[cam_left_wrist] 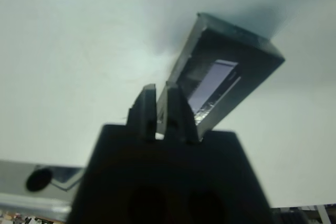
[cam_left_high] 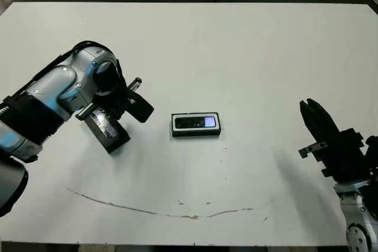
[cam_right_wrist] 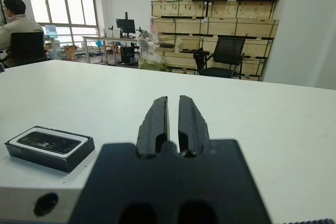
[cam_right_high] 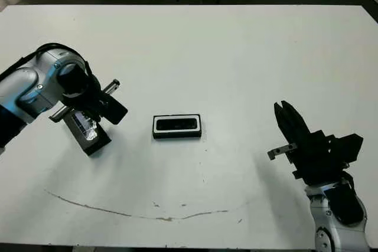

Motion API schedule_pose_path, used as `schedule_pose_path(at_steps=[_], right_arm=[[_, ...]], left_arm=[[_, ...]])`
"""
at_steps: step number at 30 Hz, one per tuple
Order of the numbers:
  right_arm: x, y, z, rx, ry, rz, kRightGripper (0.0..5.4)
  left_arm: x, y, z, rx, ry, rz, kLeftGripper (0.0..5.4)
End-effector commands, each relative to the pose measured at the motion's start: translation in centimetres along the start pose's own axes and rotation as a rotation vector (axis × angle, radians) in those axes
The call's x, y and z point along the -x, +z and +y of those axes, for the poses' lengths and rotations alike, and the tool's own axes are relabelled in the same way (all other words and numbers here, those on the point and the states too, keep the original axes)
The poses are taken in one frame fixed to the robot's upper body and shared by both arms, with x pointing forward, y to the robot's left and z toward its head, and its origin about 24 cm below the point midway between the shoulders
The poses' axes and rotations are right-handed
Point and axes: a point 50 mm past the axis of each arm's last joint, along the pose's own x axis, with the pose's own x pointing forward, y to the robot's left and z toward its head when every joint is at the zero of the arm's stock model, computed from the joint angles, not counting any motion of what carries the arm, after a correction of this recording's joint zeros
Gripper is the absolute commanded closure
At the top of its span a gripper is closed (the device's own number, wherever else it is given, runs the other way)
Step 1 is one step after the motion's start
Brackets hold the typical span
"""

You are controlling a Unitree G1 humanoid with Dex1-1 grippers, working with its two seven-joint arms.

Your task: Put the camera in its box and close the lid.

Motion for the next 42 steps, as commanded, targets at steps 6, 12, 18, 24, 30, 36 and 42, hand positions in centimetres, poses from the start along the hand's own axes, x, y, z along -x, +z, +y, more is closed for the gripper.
schedule_pose_path(at_steps=[6,12,18,24,30,36,42], right_arm=[[0.4,-0.2,-0.1,0.001,-0.019,0.015,5.39],[0.5,-0.1,0.0,0.009,-0.020,0.029,5.39],[0.6,-0.3,0.0,0.003,-0.013,0.028,5.39],[0.5,-0.4,-0.1,-0.015,-0.017,0.015,5.39],[0.5,-0.6,-0.1,-0.019,-0.012,0.000,5.39],[0.6,-0.4,-0.1,0.006,-0.017,0.015,5.39],[0.5,-0.4,-0.3,0.002,-0.007,0.013,5.39]], left_arm=[[-1.6,0.6,-2.0,-0.052,-0.104,-0.030,5.40],[-1.9,0.8,-2.5,-0.037,-0.119,-0.042,5.40],[-1.8,1.5,-2.6,-0.026,-0.127,-0.058,5.40],[-1.7,2.5,-2.6,-0.047,-0.122,-0.139,5.40],[-1.8,3.5,-2.3,-0.069,-0.105,-0.167,5.40],[-1.7,3.8,-2.3,-0.082,-0.090,-0.212,5.40],[-1.8,4.0,-2.7,-0.107,-0.119,-0.209,5.40]])
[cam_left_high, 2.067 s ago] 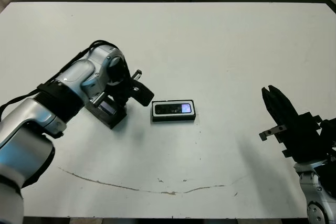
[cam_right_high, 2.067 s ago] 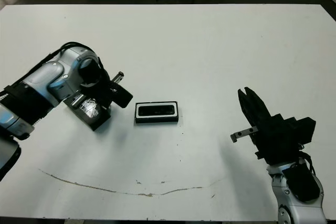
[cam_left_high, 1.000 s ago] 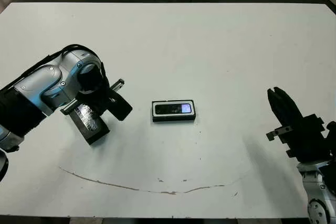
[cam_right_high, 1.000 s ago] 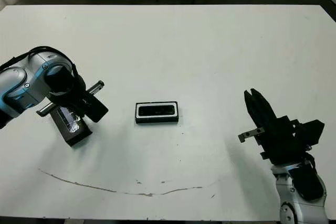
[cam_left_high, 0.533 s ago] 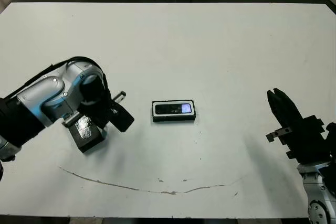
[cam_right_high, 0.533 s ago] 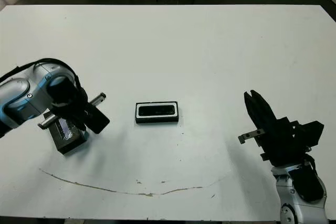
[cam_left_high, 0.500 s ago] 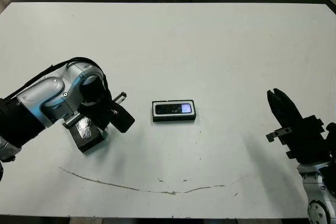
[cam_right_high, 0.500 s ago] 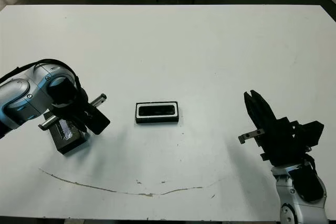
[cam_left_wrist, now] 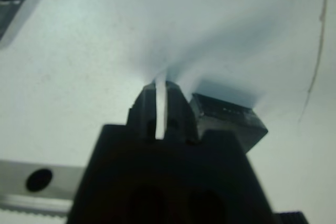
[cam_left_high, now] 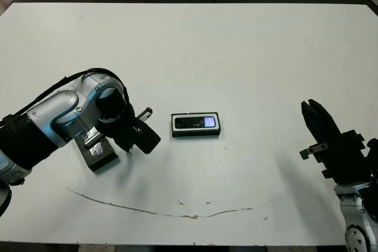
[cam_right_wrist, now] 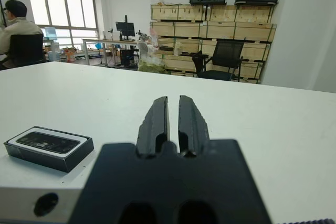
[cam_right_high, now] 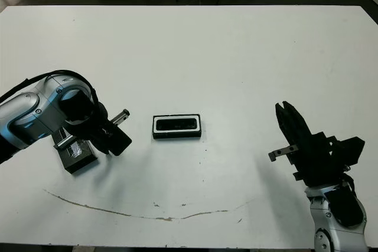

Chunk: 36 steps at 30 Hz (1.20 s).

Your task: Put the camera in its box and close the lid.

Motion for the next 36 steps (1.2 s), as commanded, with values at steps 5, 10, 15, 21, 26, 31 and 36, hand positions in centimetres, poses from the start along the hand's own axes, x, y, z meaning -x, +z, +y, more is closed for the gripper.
schedule_pose_path(at_steps=[5,10,15,21,26,31,36], right_arm=[[0.4,-0.4,-0.4,-0.023,-0.011,0.027,5.39],[0.5,-0.5,-0.4,-0.036,-0.008,0.019,5.39],[0.5,-0.3,-0.3,-0.016,-0.015,0.019,5.39],[0.6,-0.4,-0.2,-0.005,-0.009,0.013,5.39],[0.7,-0.2,-0.1,-0.014,-0.025,0.026,5.39],[0.6,0.0,0.0,0.004,-0.025,0.027,5.39],[0.5,0.3,0.1,0.002,-0.017,0.022,5.39]], left_arm=[[-1.4,-0.6,-1.2,0.007,-0.080,0.034,5.40],[-1.7,-1.0,-2.1,0.011,-0.099,0.055,5.40],[-2.4,-1.8,-3.3,0.062,-0.153,0.037,5.40],[-2.8,-2.9,-4.9,0.139,-0.218,0.019,5.40],[-2.4,-3.3,-6.2,0.191,-0.241,0.048,5.40],[-1.3,-2.6,-7.4,0.147,-0.239,0.083,5.40],[-0.6,-2.1,-8.0,0.155,-0.209,0.072,5.40]])
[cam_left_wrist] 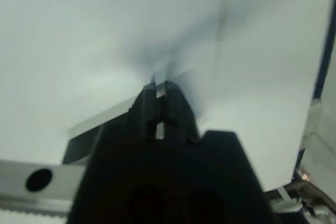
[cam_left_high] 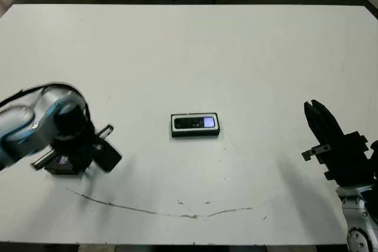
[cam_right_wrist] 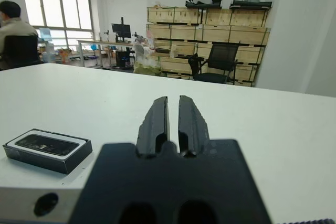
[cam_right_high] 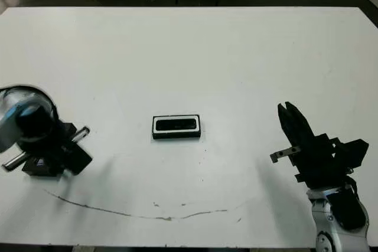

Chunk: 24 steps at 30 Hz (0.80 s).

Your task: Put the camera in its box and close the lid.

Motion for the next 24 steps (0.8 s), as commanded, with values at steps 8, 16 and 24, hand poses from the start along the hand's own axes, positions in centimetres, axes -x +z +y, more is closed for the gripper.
schedule_pose_path(at_steps=[8,16,24], right_arm=[[-0.1,-0.5,-0.1,-0.028,0.011,0.021,5.39],[-0.1,-0.4,0.4,-0.059,0.000,0.023,5.39],[-0.4,-0.7,0.4,-0.158,0.036,0.026,5.40]], left_arm=[[3.6,0.1,1.8,0.129,0.419,-0.243,5.40],[7.8,1.8,0.4,0.371,1.161,-0.780,5.40],[4.7,2.8,-4.4,1.001,1.708,-0.881,4.82]])
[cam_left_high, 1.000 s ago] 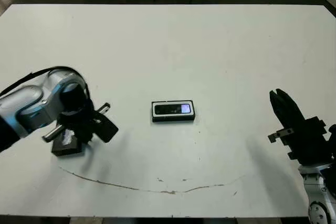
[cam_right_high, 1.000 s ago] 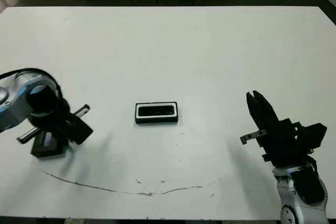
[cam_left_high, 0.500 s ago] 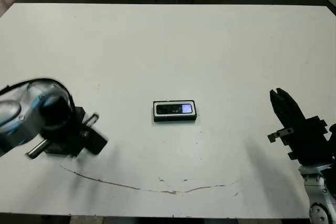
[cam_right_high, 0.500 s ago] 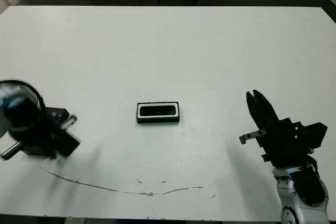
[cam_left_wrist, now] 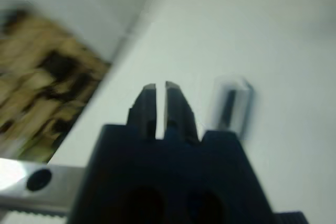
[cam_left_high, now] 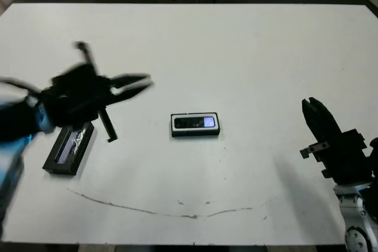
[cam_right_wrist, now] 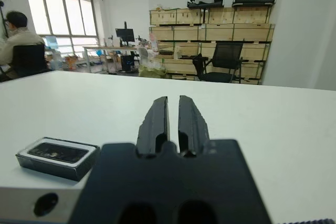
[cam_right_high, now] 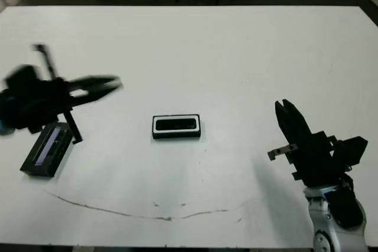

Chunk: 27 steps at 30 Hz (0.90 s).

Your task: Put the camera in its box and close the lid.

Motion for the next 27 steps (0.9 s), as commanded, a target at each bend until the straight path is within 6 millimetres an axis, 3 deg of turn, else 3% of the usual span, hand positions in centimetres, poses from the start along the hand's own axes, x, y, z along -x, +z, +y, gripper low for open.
schedule_pose_path(at_steps=[1,5,12,20,27], right_arm=[[0.1,-0.5,0.0,-0.059,0.010,0.041,5.40],[0.0,-0.8,-0.1,-0.092,0.023,0.041,5.40],[0.1,-0.9,-0.1,-0.102,0.017,0.063,5.40],[0.0,-1.0,-0.3,-0.114,0.028,0.057,5.40],[0.0,-1.1,-0.4,-0.108,0.033,0.055,5.40]], left_arm=[[2.6,-1.1,-0.9,0.066,0.175,0.124,4.59],[4.5,-2.4,-2.2,0.107,0.263,0.226,3.61],[5.9,-4.2,-4.0,0.131,0.383,0.311,1.97],[6.6,-5.3,-4.5,0.090,0.351,0.374,0.05],[6.8,-6.4,-4.6,0.095,0.378,0.462,0.02]])
